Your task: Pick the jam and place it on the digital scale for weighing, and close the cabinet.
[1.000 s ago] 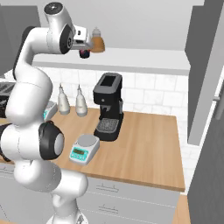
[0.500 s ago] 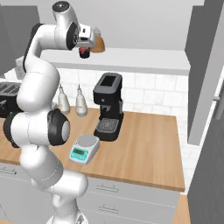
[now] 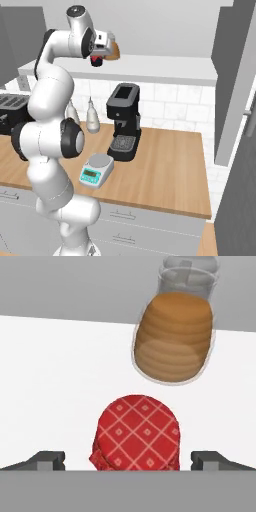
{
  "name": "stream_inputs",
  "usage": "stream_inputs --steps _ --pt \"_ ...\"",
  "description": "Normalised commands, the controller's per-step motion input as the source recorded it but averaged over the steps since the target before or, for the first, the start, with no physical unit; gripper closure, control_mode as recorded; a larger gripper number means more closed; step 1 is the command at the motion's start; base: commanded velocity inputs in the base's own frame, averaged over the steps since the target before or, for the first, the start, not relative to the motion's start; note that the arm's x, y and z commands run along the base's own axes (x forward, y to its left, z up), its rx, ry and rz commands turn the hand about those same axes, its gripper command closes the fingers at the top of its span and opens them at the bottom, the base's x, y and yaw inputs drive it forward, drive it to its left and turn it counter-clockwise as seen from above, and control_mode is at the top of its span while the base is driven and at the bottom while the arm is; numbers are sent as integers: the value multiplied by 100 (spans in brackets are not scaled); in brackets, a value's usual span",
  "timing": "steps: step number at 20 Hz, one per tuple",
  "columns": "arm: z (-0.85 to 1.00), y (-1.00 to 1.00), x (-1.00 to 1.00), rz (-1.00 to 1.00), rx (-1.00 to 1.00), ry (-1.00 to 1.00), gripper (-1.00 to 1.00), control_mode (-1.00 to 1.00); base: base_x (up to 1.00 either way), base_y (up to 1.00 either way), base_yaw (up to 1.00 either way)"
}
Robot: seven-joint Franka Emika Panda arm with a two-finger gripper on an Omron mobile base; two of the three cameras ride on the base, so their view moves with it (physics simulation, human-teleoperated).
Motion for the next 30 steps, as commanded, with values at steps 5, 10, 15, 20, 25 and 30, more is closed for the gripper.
stream_inputs --steps 5,10,15,20,25,30 --pt "-8 -3 32 0 0 0 -100 -100 0 0 0" --pt "-6 -2 18 0 0 0 100 -100 0 0 0" --pt "-17 0 1 0 0 0 100 -100 0 0 0" --pt "0 0 -70 0 6 -11 100 -100 0 0 0" --pt "0 -10 -100 4 8 -12 100 -100 0 0 0" --pt "0 -11 -100 19 7 -20 100 -100 0 0 0"
